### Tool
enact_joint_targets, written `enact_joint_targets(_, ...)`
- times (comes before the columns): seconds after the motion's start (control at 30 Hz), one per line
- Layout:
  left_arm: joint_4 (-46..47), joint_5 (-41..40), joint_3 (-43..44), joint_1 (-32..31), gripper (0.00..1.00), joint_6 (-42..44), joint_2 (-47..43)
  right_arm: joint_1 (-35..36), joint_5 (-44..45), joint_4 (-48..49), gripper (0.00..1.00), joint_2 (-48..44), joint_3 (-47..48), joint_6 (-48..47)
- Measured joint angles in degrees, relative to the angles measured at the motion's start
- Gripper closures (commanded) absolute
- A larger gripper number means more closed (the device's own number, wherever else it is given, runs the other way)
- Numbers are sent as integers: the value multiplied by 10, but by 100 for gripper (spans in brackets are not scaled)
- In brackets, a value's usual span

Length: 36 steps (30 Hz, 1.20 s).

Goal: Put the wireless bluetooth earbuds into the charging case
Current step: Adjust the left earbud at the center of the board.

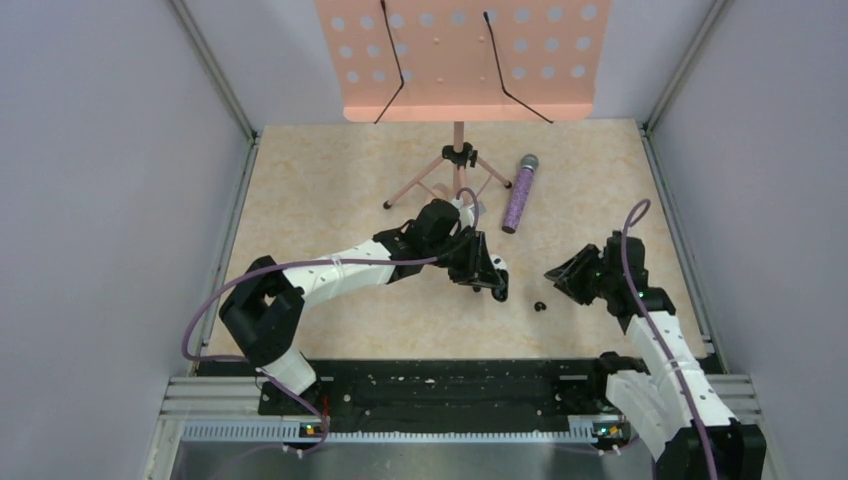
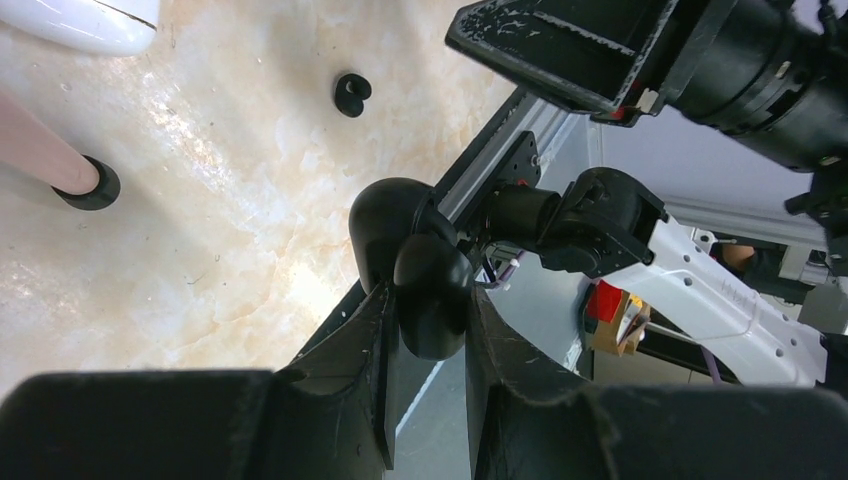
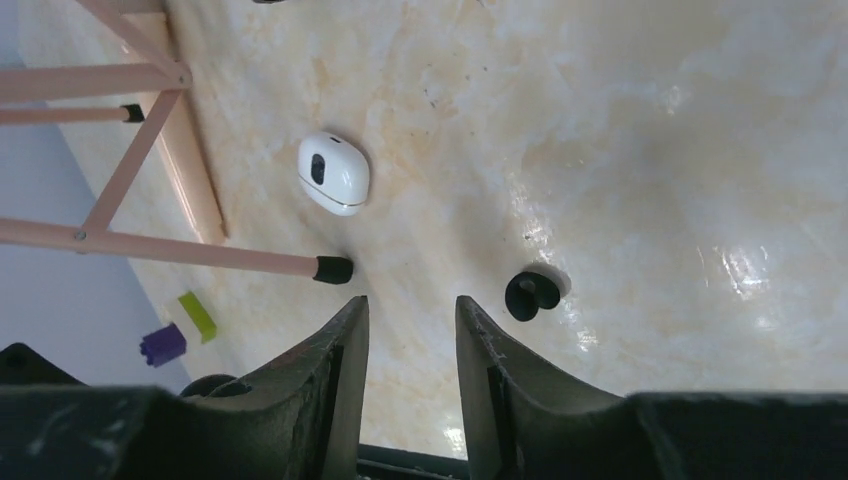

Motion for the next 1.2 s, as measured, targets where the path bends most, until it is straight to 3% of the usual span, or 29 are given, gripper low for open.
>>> enact_joint_targets(0.13, 0, 4, 0, 0, 100, 2, 0, 0, -4, -31, 72, 38, 45, -100)
enact_joint_targets(0.3, -2, 8, 3, 0, 100, 3, 3, 0, -21, -44, 66, 93, 49, -160)
enact_joint_targets(0.57, -2, 12, 4, 0, 100, 3, 7, 0, -39, 40, 57, 173, 20, -164)
enact_joint_targets(0.77, -3, 12, 4, 0, 100, 4, 8, 0, -64, 95, 56, 193, -28, -152)
enact_joint_targets(0.97, -4, 12, 4, 0, 100, 4, 8, 13, -82, 132, 56, 171, -56, -134)
enact_joint_targets(1.2, -4, 13, 4, 0, 100, 4, 8, 30, -83, 86, 59, 107, -80, -124)
